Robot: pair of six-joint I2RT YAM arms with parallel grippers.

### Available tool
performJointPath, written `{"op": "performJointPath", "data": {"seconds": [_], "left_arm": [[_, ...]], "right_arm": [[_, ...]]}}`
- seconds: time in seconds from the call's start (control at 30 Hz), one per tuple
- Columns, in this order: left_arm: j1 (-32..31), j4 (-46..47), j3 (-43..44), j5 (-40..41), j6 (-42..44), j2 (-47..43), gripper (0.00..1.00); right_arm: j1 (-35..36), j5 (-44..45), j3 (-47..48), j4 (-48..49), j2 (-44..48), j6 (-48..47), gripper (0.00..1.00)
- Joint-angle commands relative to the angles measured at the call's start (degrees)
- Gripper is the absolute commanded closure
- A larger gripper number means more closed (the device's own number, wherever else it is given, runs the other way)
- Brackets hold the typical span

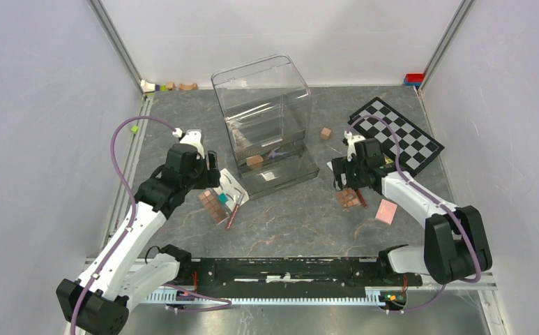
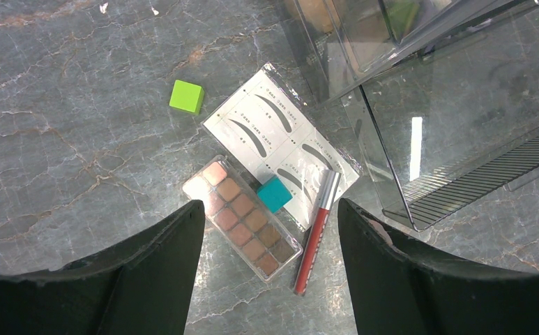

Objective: Organize the makeup
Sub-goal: Pick up the makeup from the center of the board.

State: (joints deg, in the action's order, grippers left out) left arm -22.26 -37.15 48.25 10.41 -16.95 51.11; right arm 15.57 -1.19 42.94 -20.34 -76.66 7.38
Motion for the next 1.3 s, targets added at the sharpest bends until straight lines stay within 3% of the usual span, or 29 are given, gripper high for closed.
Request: {"op": "performJointPath", "data": {"seconds": [0.0, 0.13, 0.4, 0.93, 1.13, 1.27], "left_arm": [[0.13, 1.81, 0.71, 0.13, 2.27, 0.19, 0.23], [0.17, 1.81, 0.72, 0.05, 2.27, 0.18, 0.23], [0.16, 1.82, 0.70, 0.01, 2.27, 0.19, 0.23], [0.16, 1.86, 0.71, -0.18, 2.28, 0.46, 0.23], [0.14, 1.81, 0.71, -0.22, 2.27, 0.39, 0.23], [0.12, 1.81, 0.71, -0.20, 2.27, 0.25, 0.23]], "right_arm": [[-0.26, -6.25, -3.75, -0.47, 2.33, 2.05, 0.09], [-0.28, -8.51, -5.88, -0.04, 2.45, 2.08, 0.08], [-0.33, -4.06, -6.62, -0.76, 1.27, 1.71, 0.04], [1.43, -0.01, -8.19, -2.67, 1.35, 0.73, 0.07], [5.89, 7.63, -8.57, -3.05, -0.56, 3.18, 0.12], [7.44, 10.53, -8.79, -2.89, -1.06, 4.36, 0.24]]}}
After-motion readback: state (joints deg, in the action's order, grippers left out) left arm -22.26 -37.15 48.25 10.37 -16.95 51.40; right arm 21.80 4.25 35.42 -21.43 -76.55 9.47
